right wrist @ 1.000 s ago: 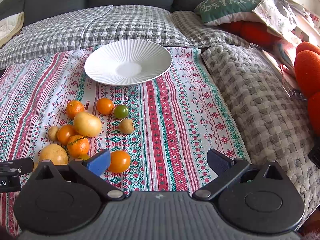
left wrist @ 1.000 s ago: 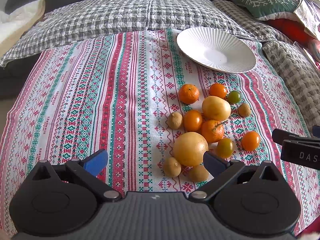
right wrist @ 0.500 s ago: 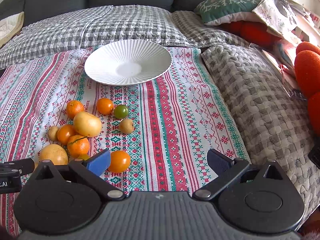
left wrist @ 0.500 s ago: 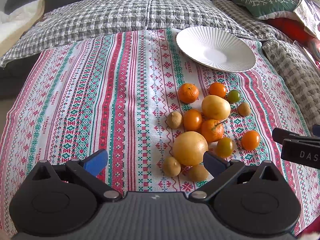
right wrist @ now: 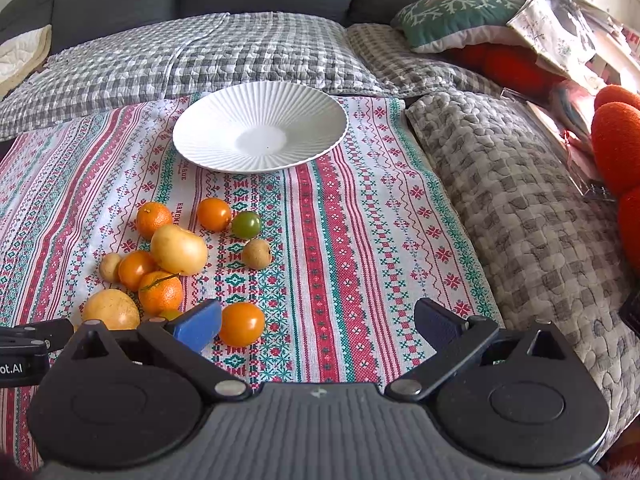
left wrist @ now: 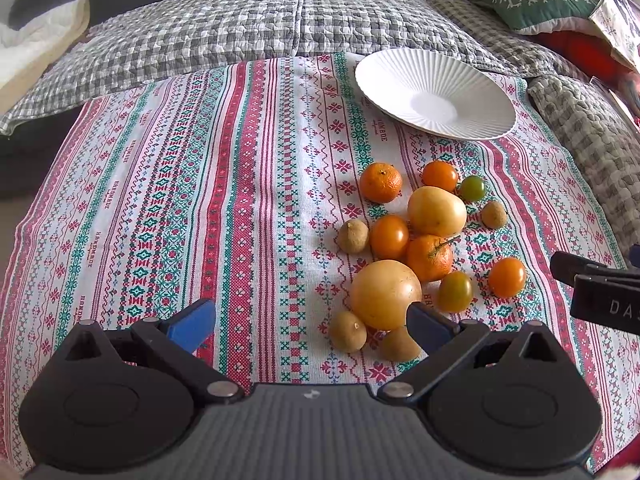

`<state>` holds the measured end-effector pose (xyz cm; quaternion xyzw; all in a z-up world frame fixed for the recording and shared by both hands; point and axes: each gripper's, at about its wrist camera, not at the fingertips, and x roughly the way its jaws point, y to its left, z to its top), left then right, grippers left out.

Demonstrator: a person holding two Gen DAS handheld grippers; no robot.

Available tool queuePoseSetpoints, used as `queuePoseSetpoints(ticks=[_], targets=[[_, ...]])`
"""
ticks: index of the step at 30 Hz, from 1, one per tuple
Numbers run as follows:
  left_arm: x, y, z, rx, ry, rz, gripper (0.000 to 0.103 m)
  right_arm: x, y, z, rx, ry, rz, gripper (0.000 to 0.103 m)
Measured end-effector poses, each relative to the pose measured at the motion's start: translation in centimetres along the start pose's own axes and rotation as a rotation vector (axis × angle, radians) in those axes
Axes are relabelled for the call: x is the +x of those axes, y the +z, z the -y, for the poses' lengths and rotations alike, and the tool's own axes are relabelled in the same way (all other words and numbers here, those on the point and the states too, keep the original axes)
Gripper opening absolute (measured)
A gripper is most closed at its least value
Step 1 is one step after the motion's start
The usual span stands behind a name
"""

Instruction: Organize fruits

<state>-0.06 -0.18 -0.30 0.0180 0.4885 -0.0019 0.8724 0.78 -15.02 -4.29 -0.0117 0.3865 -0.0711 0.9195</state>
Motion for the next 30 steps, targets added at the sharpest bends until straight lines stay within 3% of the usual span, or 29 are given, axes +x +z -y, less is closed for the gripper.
queuePoseSetpoints(ticks=[6, 10, 13, 14, 18, 21, 26, 30], targets=[[0.5, 0.3, 0.0, 0.036, -0.033, 0.008, 0.095, 0.0, 0.1, 0.4, 0.043, 0.041, 0.031, 0.102], [1.0, 0.4, 0.5, 0.086, -0.036, 0.014, 0.094, 0.9, 0.7, 0.6, 0.097, 0.152, -0.023, 0.1], [1.4, 0.7, 0.5, 0.117, -0.037, 0.019, 0.09, 1.5, 1.3, 0.6, 0.112, 0.184, -0.053, 0.097], [1.7, 0.9, 0.6, 0.149, -0.002, 0.027, 0.087, 1.5, 1.5, 0.6, 0.114, 0.195, -0.053, 0.097], [2.0, 1.2, 0.8, 0.141, -0.052, 0.033, 0.074, 1.9, 2.0, 0.4, 0.145, 0.294, -0.082, 0.097], [2.2, 1.3, 0.9, 0.138, -0.119, 0.009, 0.069, 3.0, 2.7, 0.3, 0.196, 0.375, -0.151, 0.095], [2.1, 1.3, 1.8, 0.189, -0.175, 0.048, 0.057, 5.1, 3.9, -0.1, 0.288, 0.456, -0.23, 0.08], [3.0, 1.5, 1.7, 0.183, -0.219, -0.001, 0.04, 6.2, 4.2, -0.7, 0.336, 0.497, -0.243, 0.066]])
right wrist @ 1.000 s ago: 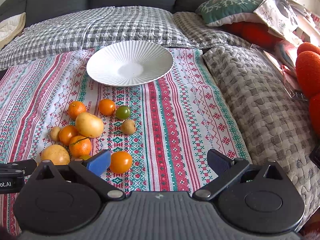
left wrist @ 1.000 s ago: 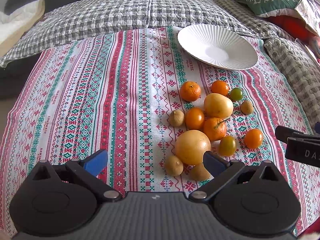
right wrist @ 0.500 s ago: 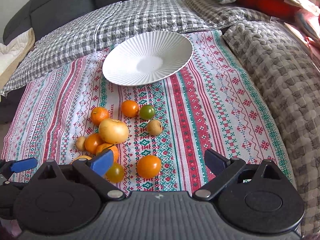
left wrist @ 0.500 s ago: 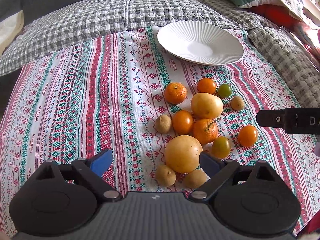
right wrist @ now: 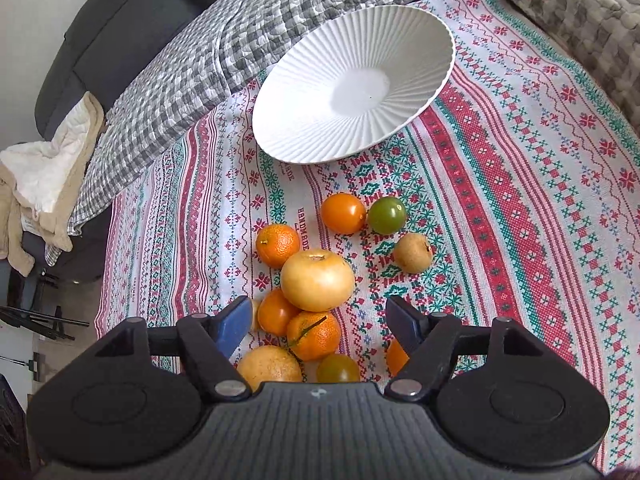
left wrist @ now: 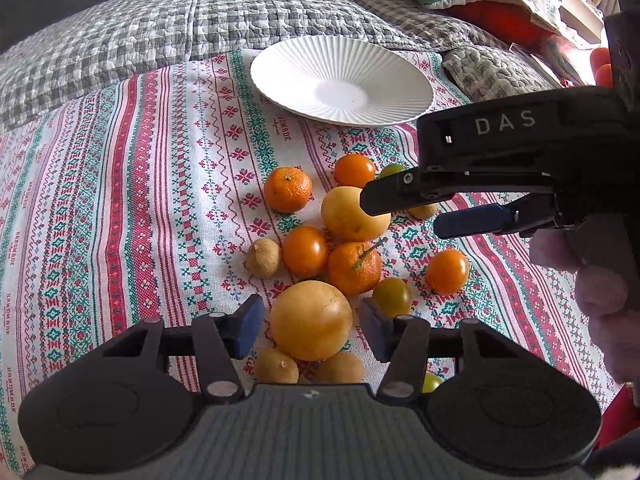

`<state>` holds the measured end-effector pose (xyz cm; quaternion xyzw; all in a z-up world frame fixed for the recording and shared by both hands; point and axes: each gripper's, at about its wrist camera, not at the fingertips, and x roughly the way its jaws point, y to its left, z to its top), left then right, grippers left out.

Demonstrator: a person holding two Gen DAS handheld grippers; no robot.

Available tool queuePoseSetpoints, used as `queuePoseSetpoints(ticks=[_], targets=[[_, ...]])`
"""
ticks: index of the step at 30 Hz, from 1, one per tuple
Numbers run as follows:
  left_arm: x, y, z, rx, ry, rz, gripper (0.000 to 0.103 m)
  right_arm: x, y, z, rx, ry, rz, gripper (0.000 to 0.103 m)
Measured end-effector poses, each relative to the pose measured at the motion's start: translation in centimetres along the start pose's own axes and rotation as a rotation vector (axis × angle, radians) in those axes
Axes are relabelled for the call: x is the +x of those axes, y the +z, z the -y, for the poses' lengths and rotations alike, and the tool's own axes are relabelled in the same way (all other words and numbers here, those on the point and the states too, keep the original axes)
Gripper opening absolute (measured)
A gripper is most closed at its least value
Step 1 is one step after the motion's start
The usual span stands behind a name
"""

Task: Organize fruits
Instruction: 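Grasp the large yellow grapefruit with the left tool while the right tool grasps a pale yellow fruit, then lift both held fruits and carry them toward the white ribbed bowl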

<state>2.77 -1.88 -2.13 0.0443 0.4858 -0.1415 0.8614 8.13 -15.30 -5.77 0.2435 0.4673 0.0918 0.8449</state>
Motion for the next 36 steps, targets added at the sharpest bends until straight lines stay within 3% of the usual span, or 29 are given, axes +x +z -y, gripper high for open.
queuePoseSetpoints(ticks=[12, 24, 36], targets=[[1.3, 0.1, 0.3, 0.049, -0.013, -0.041, 0.037, 2.4, 0.2, 0.9, 0.074, 0.039, -0.023, 0.045], [2.3, -0.4, 1.5, 0.08, 0.034, -0.056, 0.041, 3.0, 0.3, 0.4, 0.071, 0.048, -0.015, 0.046], [2.1, -0.3, 1.0, 0.025, 0.036, -0.067, 0.039, 3.1, 0.4, 0.1, 0.026, 0.024, 0.012, 0.043]])
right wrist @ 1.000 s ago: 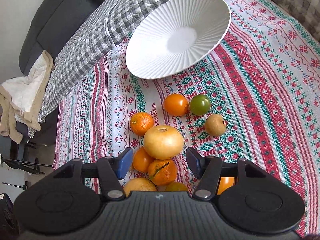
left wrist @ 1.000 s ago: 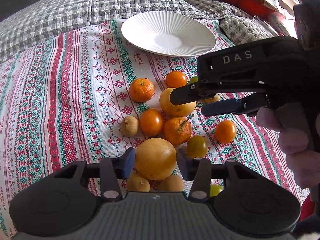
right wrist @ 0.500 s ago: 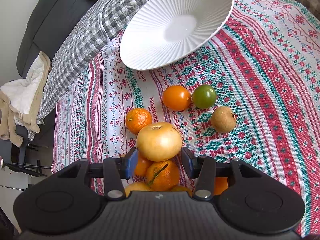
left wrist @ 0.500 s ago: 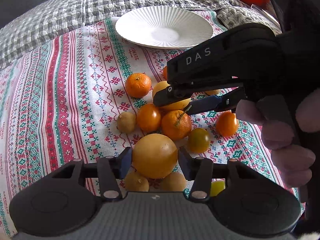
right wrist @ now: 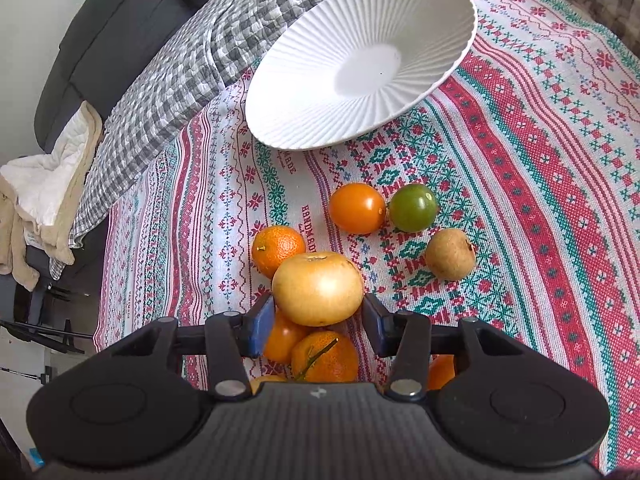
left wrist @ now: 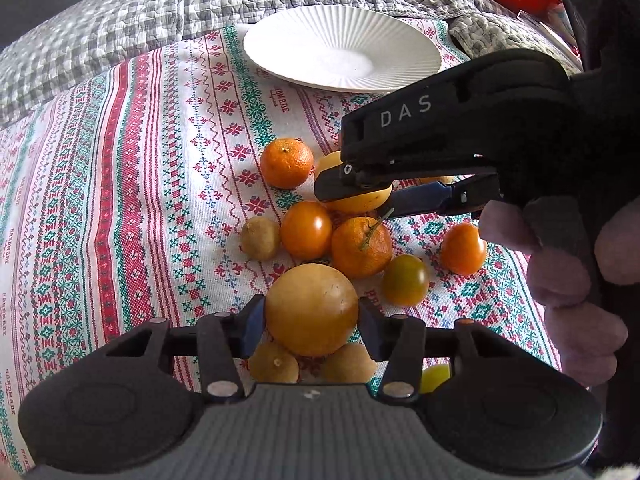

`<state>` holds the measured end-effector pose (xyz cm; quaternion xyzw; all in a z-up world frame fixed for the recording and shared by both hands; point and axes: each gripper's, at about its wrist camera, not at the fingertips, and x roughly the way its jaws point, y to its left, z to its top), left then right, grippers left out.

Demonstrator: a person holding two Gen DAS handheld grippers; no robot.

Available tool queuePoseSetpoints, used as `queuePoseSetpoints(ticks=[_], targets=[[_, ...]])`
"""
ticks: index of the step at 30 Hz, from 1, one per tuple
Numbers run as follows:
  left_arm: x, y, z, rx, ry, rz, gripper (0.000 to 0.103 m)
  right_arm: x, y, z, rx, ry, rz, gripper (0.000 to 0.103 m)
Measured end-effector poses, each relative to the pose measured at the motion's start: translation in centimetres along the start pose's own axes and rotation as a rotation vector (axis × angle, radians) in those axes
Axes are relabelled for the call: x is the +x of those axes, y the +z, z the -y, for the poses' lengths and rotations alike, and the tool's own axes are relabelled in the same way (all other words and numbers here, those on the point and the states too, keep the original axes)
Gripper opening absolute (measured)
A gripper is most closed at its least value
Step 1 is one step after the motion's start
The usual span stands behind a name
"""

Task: Organize fruits
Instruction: 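Lift both held fruits and carry them toward the white ribbed bowl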

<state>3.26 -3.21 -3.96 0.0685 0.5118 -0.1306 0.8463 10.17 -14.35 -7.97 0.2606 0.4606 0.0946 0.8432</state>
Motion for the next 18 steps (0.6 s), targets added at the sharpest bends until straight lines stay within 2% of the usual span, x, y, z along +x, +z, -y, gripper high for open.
queuePoseSetpoints(ticks=[6, 8, 9, 12, 14, 16, 17, 18], targets=[[-0.4, 0.3, -0.7, -0.028, -0.003, 0.011, 0.039, -1.0, 0.2, 0.2, 0.015, 0.015, 0.007, 0.04], [-0.6, 0.4, -0.8, -0.039, -0.008, 0.017, 0.039, -1.6, 0.3, 0.2, 0.016, 0.018, 0.025, 0.023], [-0.7, 0.5, -0.8, -0.044, -0.012, 0.021, 0.039, -1.9, 0.4, 0.2, 0.021, 0.036, 0.031, 0.019], [-0.9, 0.7, -0.9, -0.055, -0.019, 0.028, 0.039, -2.5, 0.6, 0.4, 0.04, 0.07, 0.036, 0.02], [-0.8, 0.7, -0.9, -0.06, -0.017, 0.024, 0.039, -2.4, 0.6, 0.7, 0.056, 0.074, 0.025, 0.025], [-0.7, 0.7, -0.9, -0.059, -0.009, 0.021, 0.039, -2.1, 0.7, 1.2, 0.09, 0.09, 0.0, 0.036], [-0.7, 0.8, -0.9, -0.061, -0.006, 0.02, 0.039, -2.0, 0.7, 1.4, 0.102, 0.099, -0.008, 0.046], [-0.7, 0.8, -1.0, -0.063, -0.004, 0.019, 0.039, -2.0, 0.7, 1.5, 0.106, 0.107, -0.012, 0.051]])
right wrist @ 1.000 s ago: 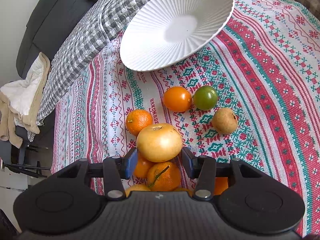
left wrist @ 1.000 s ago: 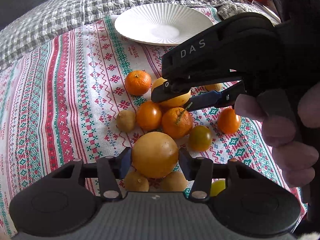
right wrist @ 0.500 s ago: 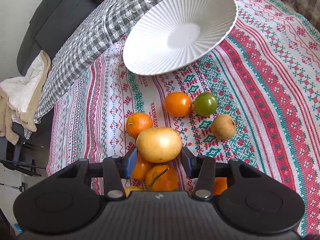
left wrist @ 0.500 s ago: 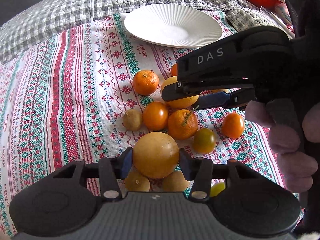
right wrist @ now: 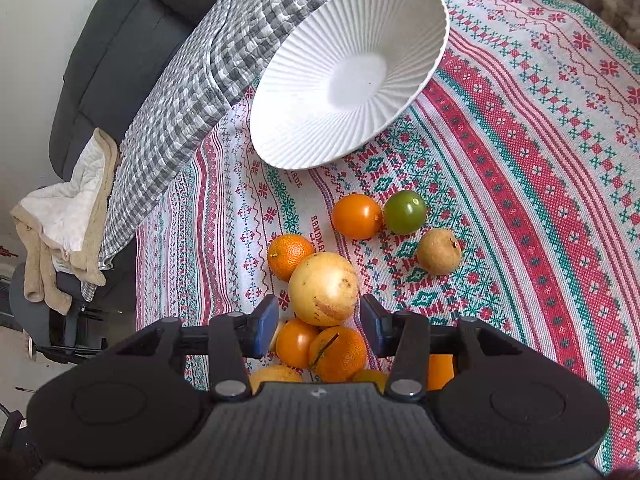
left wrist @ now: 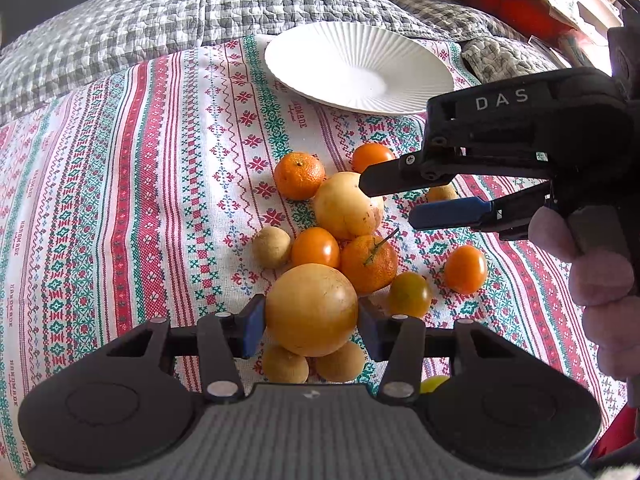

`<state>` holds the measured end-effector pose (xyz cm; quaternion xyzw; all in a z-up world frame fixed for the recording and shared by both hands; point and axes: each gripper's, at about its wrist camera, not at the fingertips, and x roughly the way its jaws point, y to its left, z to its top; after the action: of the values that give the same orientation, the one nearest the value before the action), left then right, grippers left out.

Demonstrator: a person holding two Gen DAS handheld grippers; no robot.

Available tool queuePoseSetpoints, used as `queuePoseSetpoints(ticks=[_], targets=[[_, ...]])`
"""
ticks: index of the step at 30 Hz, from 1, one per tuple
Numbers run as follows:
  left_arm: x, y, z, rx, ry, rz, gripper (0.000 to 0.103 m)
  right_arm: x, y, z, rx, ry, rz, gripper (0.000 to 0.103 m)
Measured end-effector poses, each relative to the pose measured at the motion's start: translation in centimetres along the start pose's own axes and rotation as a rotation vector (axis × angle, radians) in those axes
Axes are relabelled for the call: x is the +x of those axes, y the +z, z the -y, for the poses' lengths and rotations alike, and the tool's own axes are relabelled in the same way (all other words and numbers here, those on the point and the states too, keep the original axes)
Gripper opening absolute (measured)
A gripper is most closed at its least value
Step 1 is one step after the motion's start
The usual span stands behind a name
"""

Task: Organize fruits
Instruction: 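Lift both held fruits and carry them toward the white ribbed bowl, then lower both fruits into the white bowl and open both tools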

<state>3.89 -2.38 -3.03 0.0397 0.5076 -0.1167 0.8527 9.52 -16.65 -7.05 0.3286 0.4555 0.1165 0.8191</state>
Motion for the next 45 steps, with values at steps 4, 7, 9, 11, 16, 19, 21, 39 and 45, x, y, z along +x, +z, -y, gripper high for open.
queuePoseSetpoints(ticks=[4, 7, 9, 11, 16, 19, 21, 39, 45], targets=[[-0.1, -0.2, 0.0, -0.008, 0.003, -0.001, 0.039, 0.2, 0.0, -0.5, -0.014, 0.017, 0.006, 0.057], [0.1, -0.2, 0.3, -0.001, 0.015, 0.0, 0.039, 0.8, 0.0, -1.0, -0.02, 0.032, 0.013, 0.058], [0.1, -0.2, 0.4, 0.004, 0.02, 0.002, 0.039, 1.5, 0.0, -1.1, -0.022, 0.019, 0.016, 0.058], [0.1, -0.3, 0.3, 0.004, 0.02, 0.004, 0.039, 2.1, 0.0, -1.2, -0.027, -0.011, 0.021, 0.058], [0.2, -0.4, 0.2, 0.0, 0.026, 0.001, 0.039, 3.2, -0.3, -1.5, -0.07, -0.065, 0.047, 0.048], [0.2, -0.5, 0.2, -0.001, 0.032, -0.003, 0.039, 3.2, -0.6, -2.2, -0.151, -0.101, 0.067, 0.043], [0.1, -0.5, 0.1, -0.005, 0.029, -0.001, 0.039, 3.2, -0.5, -2.3, -0.169, -0.106, 0.062, 0.043], [-2.6, 0.3, -0.5, -0.078, -0.027, 0.082, 0.039, -2.9, 1.2, 0.8, -0.016, -0.011, 0.151, 0.043], [-2.8, 3.4, 0.3, -0.073, -0.05, 0.134, 0.039, -5.0, 3.1, 2.1, 0.017, -0.039, 0.219, 0.043]])
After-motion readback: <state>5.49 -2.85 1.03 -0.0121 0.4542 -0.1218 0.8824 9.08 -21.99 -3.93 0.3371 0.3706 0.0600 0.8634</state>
